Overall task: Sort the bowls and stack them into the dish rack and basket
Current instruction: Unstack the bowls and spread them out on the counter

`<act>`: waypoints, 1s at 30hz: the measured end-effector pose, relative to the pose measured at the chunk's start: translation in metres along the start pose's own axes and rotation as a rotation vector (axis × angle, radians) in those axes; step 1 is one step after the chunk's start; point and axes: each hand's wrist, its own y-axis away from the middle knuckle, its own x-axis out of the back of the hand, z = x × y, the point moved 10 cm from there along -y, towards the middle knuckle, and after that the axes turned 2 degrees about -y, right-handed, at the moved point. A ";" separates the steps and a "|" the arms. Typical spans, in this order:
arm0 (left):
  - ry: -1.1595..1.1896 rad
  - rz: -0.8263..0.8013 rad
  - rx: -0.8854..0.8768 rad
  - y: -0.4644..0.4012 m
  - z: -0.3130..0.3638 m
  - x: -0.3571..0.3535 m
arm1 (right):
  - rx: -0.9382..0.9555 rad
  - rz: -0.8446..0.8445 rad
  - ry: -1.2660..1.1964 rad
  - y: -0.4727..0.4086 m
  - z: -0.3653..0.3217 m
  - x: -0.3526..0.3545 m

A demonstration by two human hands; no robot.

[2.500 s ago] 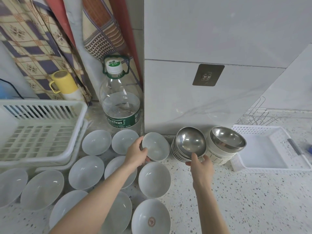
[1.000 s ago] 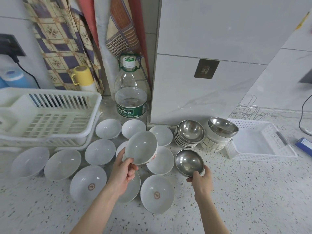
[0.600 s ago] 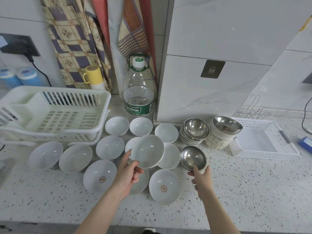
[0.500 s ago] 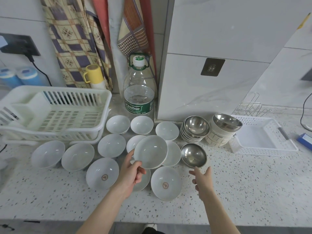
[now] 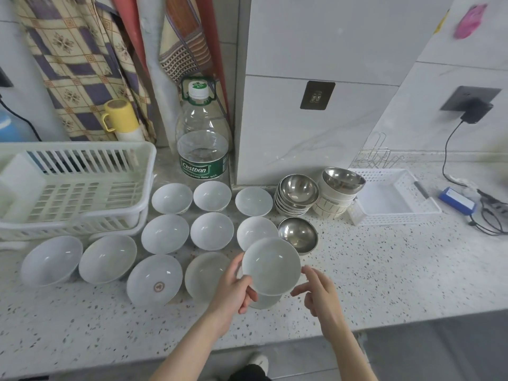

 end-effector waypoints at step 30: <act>-0.715 -0.093 0.000 -0.043 -0.004 -0.129 | -0.028 -0.309 0.422 -0.093 0.038 0.085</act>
